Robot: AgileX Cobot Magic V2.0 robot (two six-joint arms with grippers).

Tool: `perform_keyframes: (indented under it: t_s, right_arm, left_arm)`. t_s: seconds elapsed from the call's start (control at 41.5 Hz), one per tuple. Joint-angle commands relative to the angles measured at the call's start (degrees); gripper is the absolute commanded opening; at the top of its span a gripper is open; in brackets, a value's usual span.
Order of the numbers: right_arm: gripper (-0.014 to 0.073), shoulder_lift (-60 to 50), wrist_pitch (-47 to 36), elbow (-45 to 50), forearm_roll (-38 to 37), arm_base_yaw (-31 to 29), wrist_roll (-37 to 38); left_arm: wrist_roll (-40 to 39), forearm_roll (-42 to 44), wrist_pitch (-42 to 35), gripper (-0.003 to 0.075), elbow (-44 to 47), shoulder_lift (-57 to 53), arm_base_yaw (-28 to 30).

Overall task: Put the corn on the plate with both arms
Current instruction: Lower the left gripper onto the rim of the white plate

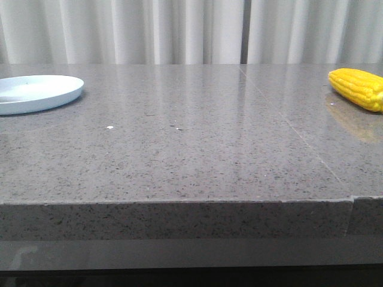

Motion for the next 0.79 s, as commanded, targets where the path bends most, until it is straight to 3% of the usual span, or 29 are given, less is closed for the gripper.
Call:
perform_keyframes:
  t_s: [0.0, 0.241, 0.385, 0.771]
  right_arm:
    - [0.0528, 0.30, -3.26, -1.96, -0.41, 0.02, -0.43]
    - [0.0528, 0.30, -3.26, -1.96, -0.41, 0.02, -0.43]
    - [0.0528, 0.30, -3.26, -1.96, -0.41, 0.02, -0.43]
    - [0.0528, 0.30, -3.26, -1.96, -0.41, 0.02, -0.43]
  left_arm:
    - [0.09, -0.72, -0.28, 0.0500, -1.69, -2.28, 0.11]
    - [0.09, -0.07, 0.12, 0.0141, -1.69, -2.28, 0.11]
    - [0.09, -0.07, 0.12, -0.0021, -1.69, -2.28, 0.11]
    - [0.09, -1.88, 0.22, -0.0020, -1.96, -10.09, -3.50]
